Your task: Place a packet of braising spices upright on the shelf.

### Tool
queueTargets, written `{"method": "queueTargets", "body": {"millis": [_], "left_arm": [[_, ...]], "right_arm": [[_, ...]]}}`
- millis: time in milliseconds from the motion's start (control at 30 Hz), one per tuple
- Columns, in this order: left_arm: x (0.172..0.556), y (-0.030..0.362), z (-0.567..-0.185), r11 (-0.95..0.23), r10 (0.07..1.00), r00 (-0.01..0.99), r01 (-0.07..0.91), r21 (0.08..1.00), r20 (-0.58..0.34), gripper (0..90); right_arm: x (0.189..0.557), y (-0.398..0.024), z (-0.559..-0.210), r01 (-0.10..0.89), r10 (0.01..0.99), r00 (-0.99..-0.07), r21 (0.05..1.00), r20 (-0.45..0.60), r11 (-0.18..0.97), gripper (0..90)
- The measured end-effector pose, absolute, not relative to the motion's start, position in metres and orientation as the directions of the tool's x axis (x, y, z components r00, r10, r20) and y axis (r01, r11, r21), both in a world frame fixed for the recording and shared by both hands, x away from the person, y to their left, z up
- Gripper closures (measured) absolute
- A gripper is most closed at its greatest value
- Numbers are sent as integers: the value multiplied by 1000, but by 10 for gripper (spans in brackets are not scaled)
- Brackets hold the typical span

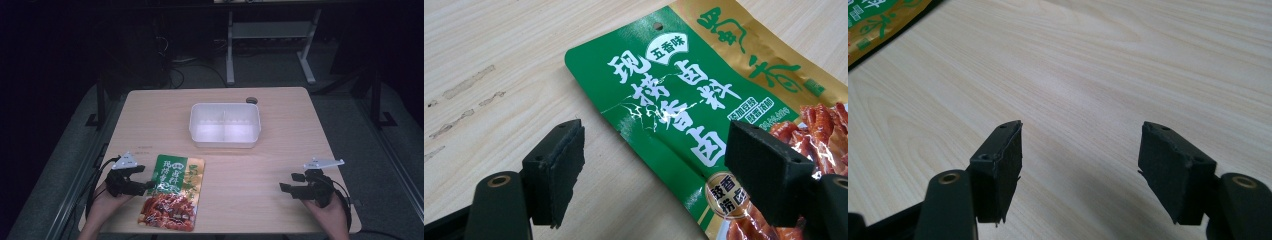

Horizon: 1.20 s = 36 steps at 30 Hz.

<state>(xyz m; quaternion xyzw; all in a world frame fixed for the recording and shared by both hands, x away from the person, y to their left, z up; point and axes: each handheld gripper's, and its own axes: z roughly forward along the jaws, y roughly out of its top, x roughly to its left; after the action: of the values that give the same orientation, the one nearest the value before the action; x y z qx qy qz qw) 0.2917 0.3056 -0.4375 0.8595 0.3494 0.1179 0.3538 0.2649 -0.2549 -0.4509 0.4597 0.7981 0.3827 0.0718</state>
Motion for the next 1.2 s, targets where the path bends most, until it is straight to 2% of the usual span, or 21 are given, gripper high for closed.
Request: {"method": "queueTargets", "body": {"millis": [400, 733, 1200], "left_arm": [[290, 305, -436, -512, 679, 733, 513, 690, -40, 255], [289, 304, -435, -523, 663, 747, 501, 689, -39, 322], [286, 298, -433, -563, 638, 770, 481, 672, -16, 482]], "right_arm": [[264, -244, -449, 665, 774, -591, 680, 227, 308, 333], [266, -223, -444, 642, 745, -634, 679, 208, 356, 331], [290, -169, -424, 587, 664, -725, 670, 184, 455, 338]]}}
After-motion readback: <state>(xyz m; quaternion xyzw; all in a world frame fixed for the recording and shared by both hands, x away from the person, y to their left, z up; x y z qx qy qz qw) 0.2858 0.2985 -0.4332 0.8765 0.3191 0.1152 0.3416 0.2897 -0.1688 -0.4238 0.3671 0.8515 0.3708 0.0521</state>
